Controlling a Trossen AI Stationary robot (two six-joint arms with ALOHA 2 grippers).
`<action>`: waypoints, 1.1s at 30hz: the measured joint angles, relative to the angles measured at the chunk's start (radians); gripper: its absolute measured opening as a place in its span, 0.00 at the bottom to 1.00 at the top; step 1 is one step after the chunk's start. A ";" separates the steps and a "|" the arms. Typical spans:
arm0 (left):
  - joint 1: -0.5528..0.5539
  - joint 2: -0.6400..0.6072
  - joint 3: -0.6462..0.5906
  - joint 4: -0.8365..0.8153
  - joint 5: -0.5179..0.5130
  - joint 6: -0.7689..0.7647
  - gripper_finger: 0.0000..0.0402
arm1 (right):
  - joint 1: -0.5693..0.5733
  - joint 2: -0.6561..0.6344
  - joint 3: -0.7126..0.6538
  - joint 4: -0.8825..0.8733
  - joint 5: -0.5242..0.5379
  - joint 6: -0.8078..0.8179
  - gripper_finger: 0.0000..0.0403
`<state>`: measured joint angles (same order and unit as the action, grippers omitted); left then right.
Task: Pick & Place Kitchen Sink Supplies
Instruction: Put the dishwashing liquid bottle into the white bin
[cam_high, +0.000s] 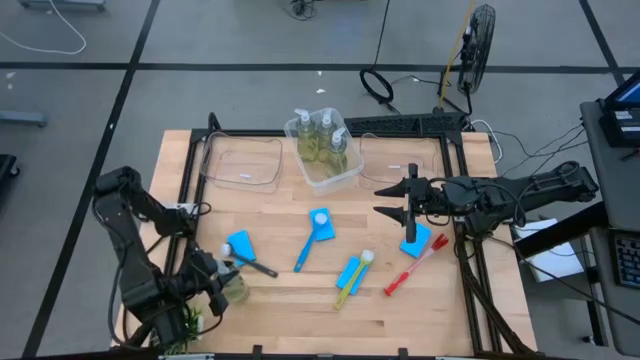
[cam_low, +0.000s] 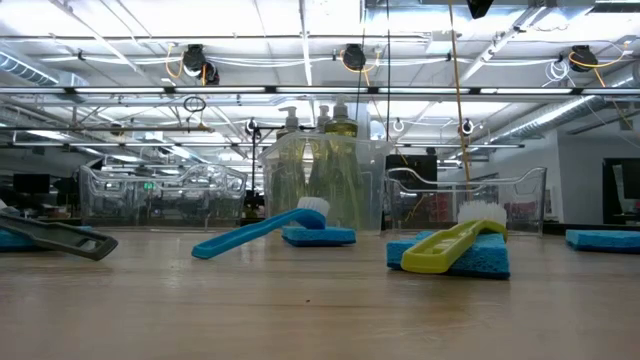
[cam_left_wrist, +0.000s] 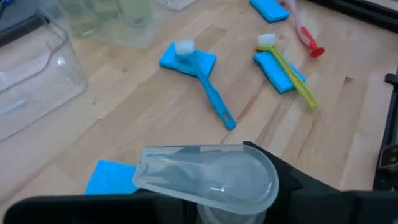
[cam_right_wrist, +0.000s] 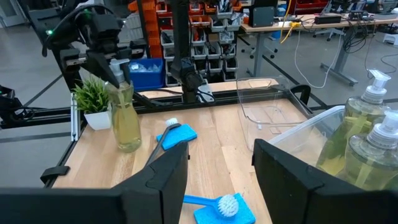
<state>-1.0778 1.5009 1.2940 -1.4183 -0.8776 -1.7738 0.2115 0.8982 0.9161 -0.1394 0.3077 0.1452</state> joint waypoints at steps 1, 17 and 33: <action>0.009 -0.007 0.004 0.000 -0.003 0.004 0.27 | 0.000 0.000 0.000 0.000 0.000 0.000 0.42; 0.299 -0.089 0.290 0.197 -0.153 0.712 0.27 | 0.000 0.073 0.000 0.088 -0.186 0.106 0.42; 0.749 -0.075 0.315 1.043 0.268 1.578 0.27 | -0.052 0.251 0.000 0.448 -0.229 -0.083 0.67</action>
<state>-0.3289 1.4260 1.6089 -0.3758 -0.6094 -0.1953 0.1594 1.1492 0.9161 0.3085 0.0789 0.0620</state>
